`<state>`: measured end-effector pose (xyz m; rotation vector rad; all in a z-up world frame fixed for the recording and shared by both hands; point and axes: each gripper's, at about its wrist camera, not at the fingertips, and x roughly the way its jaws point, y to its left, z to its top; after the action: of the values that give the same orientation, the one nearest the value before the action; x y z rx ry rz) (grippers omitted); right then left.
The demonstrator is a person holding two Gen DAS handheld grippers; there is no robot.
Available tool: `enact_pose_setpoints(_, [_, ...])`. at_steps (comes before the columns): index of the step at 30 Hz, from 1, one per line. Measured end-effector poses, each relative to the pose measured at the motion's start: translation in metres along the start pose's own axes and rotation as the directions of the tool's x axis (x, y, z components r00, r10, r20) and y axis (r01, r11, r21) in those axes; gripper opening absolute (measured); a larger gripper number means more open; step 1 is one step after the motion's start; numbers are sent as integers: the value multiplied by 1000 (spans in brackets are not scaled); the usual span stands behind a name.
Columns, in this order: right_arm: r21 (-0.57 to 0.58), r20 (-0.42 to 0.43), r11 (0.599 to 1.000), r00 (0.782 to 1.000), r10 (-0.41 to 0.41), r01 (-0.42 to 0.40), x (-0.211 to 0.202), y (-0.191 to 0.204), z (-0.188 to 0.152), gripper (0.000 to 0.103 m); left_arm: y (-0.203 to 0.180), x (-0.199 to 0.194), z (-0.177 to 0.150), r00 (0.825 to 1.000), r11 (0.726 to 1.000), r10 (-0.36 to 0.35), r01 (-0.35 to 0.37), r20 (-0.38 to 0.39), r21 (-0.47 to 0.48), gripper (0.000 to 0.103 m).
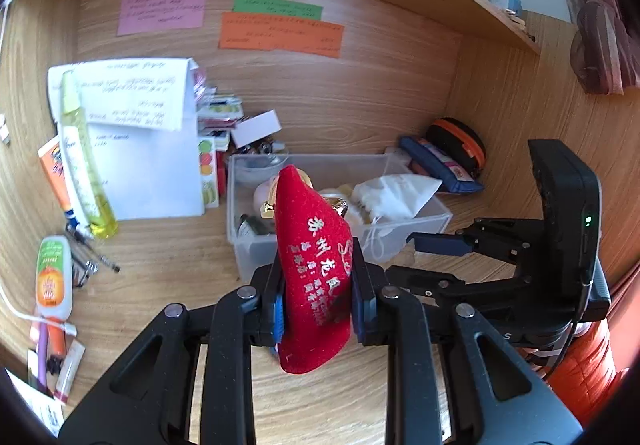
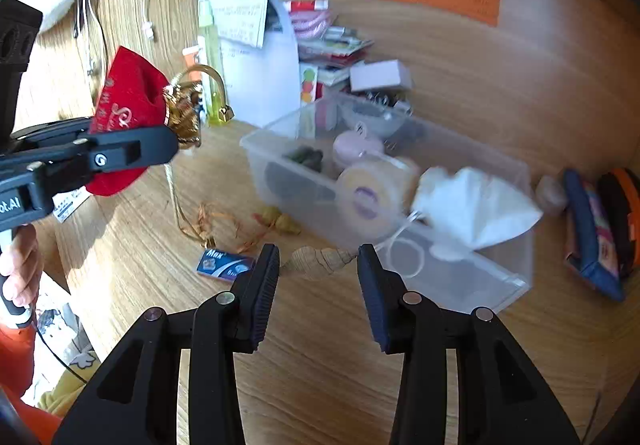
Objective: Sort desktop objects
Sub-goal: 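Carry the red pouch over the clear box with the left tool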
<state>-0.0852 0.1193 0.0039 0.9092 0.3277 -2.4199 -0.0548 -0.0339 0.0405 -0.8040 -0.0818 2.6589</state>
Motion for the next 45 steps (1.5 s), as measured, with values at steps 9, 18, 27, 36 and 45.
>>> enact_pose_setpoints(9, [5,75,999,997,-36,36,-20,-19,24,37,-9,11,29,999,1000,-24,24,25,19,25])
enact_pose_setpoints(18, [7,119,998,991,-55,55,-24,-44,49,37,-9,38,63,1000,999,-3,1,31,37,25])
enact_pose_setpoints(27, [18,107,998,993,-54,52,-2,-66,64,37,4,80,71,999,999,25,-24,-20,23,25])
enact_pose_setpoints(36, [36,48,999,998,-40,39,36,-87,68,37,25,127,65,993,998,64,-64,-101,-3,25])
enact_pose_setpoints(45, [89,-14,996,1000,-27,28,68,-104,58,37,37,162,47,979,998,65,-68,-193,-11,25])
